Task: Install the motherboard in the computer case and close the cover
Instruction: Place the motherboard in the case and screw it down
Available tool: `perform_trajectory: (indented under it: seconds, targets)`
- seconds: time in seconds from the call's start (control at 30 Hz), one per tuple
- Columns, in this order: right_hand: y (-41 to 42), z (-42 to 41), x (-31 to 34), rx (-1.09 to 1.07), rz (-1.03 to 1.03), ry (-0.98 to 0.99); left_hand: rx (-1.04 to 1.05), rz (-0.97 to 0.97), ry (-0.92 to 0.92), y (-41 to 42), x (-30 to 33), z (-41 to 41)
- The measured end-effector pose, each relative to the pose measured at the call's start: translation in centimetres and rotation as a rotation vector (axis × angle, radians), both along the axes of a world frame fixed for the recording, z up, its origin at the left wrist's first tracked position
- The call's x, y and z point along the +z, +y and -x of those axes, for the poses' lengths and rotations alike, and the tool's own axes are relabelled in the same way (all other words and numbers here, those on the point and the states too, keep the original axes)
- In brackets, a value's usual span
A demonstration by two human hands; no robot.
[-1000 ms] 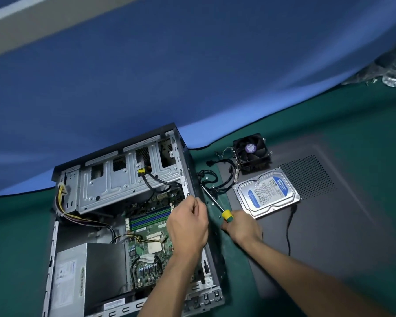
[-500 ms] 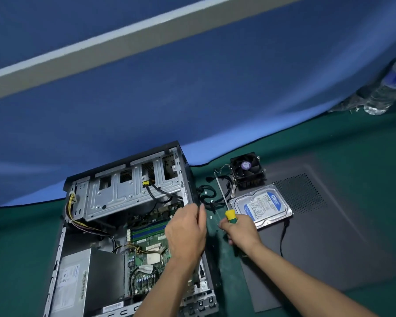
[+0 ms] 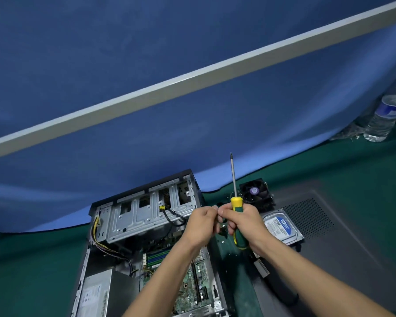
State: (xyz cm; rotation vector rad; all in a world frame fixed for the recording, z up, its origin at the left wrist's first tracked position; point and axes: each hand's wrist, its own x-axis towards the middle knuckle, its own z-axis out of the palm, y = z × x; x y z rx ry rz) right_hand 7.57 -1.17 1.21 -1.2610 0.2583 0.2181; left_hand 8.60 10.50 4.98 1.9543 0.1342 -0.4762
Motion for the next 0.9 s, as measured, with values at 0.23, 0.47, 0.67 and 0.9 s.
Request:
perform_trajectory:
  seconds: [0.23, 0.47, 0.67, 0.9]
  targets:
    - [0.4, -0.8, 0.2, 0.135, 0.200, 0.047, 0.264, 0.271, 0.043, 2.0, 0.9, 0.4]
    - [0.4, -0.6, 0.7, 0.258, 0.410, -0.238, 0.692, 0.590, 0.132, 6.9, 1.2, -0.5]
    - [1.2, 0.0, 1.2, 0.433, 0.759, -0.286, 0.868, 0.921, 0.217, 9.3, 0.3, 0.2]
    - [2.0, 0.1, 2.2, 0.454, 0.843, -0.202, 0.894, 1.120, 0.255, 10.5, -1.1, 1.7]
